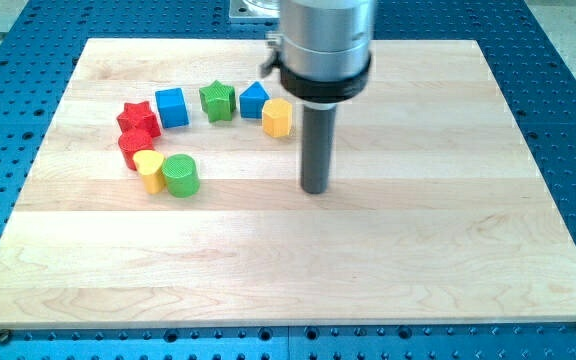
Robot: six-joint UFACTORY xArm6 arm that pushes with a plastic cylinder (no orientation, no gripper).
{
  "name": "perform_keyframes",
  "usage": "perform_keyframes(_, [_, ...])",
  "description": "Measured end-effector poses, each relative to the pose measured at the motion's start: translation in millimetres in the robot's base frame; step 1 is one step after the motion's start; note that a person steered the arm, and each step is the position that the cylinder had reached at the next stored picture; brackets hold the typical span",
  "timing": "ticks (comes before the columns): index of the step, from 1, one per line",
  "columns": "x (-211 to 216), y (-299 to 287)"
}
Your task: Slightly move the red star and blue cube to the left
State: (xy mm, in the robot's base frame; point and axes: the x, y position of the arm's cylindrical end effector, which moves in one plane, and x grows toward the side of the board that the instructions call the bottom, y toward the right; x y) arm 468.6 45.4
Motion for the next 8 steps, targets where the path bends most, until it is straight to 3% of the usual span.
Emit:
perform_keyframes(1, [-13.8,13.8])
perform_keyframes(2, [-59.3,23.1])
perform_keyframes(5, [-68.0,-57.9])
perform_keyframes(8, [-100.4,-24.1])
